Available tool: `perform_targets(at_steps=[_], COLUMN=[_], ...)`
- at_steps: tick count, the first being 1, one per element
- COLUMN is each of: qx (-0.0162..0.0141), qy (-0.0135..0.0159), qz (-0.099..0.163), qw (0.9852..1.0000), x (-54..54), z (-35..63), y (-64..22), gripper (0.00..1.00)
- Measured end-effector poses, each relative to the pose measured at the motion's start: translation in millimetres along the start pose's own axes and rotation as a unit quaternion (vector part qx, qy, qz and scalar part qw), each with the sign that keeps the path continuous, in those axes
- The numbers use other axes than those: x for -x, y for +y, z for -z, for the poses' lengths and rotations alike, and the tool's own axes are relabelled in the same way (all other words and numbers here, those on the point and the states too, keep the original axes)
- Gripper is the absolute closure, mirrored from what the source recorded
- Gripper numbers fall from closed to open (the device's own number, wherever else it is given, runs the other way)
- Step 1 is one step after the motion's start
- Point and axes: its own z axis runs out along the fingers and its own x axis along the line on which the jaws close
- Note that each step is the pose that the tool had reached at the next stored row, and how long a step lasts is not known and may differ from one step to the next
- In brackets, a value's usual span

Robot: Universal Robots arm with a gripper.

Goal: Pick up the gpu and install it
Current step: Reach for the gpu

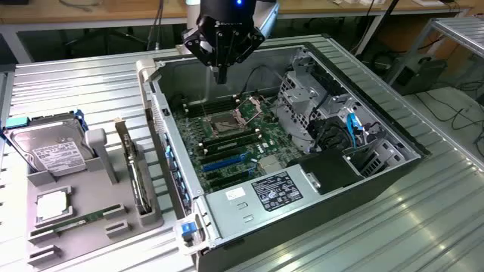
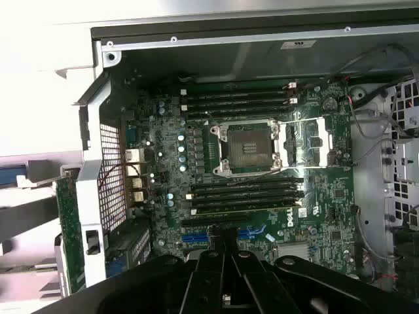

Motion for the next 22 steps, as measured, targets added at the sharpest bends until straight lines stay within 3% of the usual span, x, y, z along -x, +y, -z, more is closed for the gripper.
perform_targets(at_steps=[8,13,22], qx=[0.0,0.0,0.0], qy=[0.0,0.0,0.0], qz=[0.0,0.0,0.0], qw=[1.0,1.0,1.0], x=[0.0,-8.3,-65.4], z=[0.0,0.3,1.9], y=[0.0,-0.7,-9.5], gripper=[0.89,0.89,0.89])
